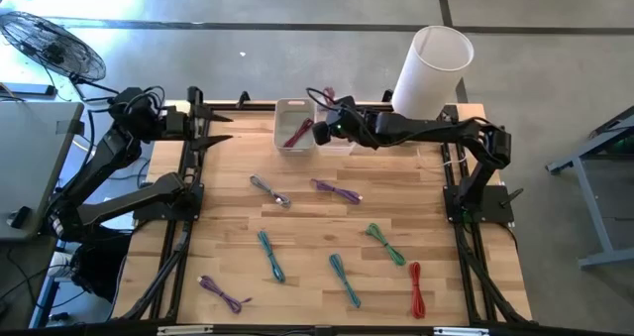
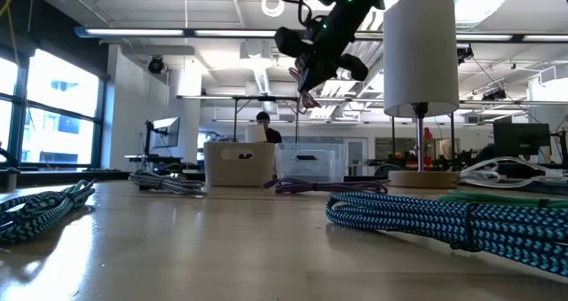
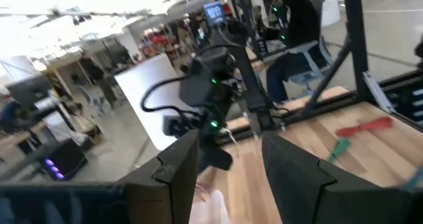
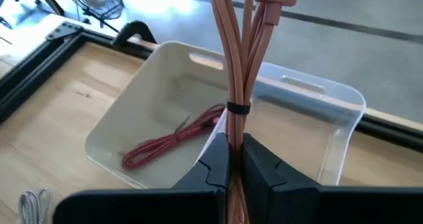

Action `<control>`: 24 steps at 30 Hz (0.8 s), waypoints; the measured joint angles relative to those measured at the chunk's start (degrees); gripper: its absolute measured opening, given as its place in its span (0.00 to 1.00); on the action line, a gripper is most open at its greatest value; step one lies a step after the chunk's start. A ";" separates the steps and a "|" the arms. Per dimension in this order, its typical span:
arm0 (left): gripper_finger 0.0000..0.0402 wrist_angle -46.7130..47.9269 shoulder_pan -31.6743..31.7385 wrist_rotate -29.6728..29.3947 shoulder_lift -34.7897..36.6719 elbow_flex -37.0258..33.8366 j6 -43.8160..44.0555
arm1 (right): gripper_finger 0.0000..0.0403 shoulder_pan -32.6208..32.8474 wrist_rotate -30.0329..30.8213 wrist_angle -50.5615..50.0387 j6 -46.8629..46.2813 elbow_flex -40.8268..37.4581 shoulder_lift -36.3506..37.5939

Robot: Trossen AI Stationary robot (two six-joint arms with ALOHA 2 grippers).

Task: Pick & Place USB Port
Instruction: Put the light pink USB cable into the transparent bin

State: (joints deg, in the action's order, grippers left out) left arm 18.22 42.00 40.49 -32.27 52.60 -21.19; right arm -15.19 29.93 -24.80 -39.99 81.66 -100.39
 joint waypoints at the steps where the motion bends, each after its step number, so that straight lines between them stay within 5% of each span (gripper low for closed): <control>1: 0.40 0.41 0.00 0.35 0.00 0.00 0.00 | 0.02 -0.18 -0.06 -0.04 -0.06 -0.02 -0.15; 24: 0.40 2.54 0.00 2.65 0.02 0.00 0.45 | 0.06 -1.66 -0.46 -1.29 -0.25 -0.08 -2.89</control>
State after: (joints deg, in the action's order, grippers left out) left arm 20.75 42.00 43.14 -32.25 52.60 -20.74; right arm -16.85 29.47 -26.10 -40.24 81.58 -103.28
